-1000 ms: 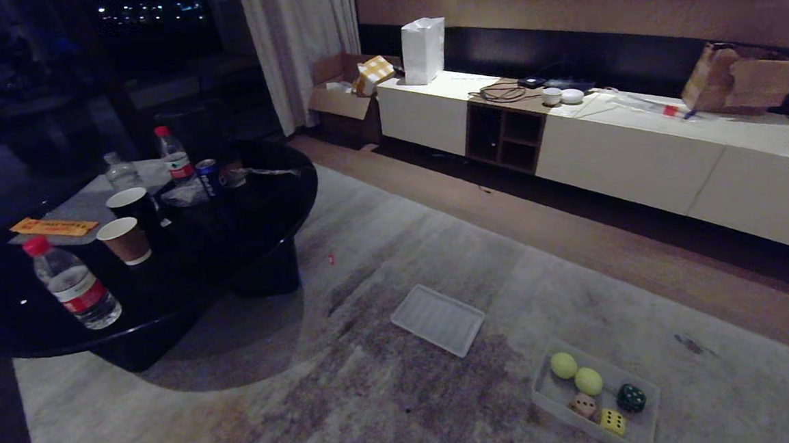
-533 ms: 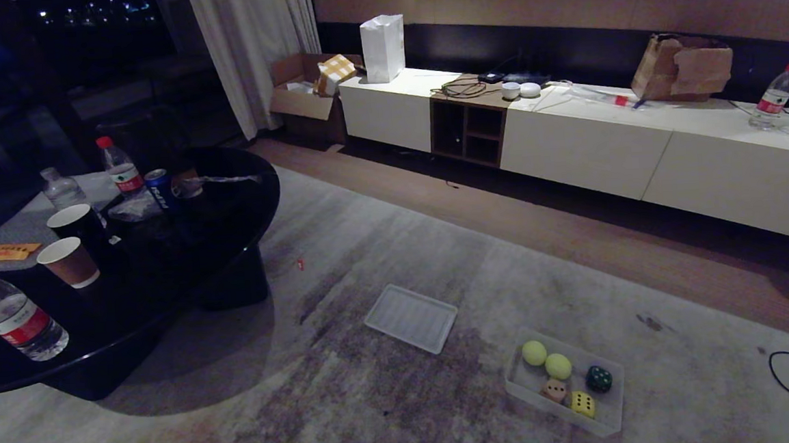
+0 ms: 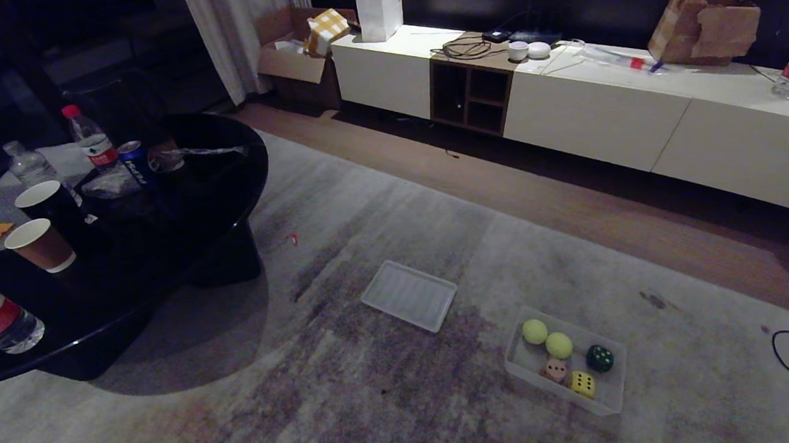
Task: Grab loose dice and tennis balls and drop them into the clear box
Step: Put the toys in the box
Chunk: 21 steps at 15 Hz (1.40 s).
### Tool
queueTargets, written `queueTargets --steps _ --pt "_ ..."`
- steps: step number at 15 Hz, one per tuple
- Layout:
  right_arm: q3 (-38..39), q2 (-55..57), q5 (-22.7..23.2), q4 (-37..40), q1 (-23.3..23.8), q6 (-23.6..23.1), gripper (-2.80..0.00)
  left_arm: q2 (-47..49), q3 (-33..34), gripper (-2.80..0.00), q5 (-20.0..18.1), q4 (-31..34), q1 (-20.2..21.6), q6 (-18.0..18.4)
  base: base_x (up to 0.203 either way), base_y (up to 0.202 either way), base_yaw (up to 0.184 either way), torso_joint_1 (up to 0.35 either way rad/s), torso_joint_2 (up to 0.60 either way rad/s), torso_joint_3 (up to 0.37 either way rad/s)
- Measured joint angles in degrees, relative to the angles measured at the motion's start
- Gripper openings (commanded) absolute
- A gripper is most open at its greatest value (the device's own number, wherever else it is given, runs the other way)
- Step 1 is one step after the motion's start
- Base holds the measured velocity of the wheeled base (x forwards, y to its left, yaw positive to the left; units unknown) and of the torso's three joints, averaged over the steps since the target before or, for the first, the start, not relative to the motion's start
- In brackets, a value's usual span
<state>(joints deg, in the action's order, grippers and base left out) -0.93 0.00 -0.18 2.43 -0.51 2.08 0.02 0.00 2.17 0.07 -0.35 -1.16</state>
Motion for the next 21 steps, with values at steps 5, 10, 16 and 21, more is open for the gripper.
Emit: queueTargets --steps 5,10,16,21 --pt "0.0 0.0 0.0 0.0 0.0 0.0 -2.80 0.0 0.0 -2.80 0.1 0.0 0.0 -0.4 0.000 0.000 0.000 0.002 0.00 -0.197" --pt "0.0 0.0 0.0 0.0 0.0 0.0 -2.80 0.0 0.0 -2.80 0.1 0.0 0.0 -0.4 0.000 0.000 0.000 0.003 0.00 -0.197" --pt "0.0 0.0 0.0 0.0 0.0 0.0 -2.80 0.0 0.0 -2.80 0.1 0.0 0.0 -0.4 0.000 0.000 0.000 0.002 0.00 -0.195" --pt "0.0 0.0 0.0 0.0 0.0 0.0 -2.80 0.0 0.0 -2.80 0.1 0.0 0.0 -0.4 0.000 0.000 0.000 0.003 0.00 -0.194"
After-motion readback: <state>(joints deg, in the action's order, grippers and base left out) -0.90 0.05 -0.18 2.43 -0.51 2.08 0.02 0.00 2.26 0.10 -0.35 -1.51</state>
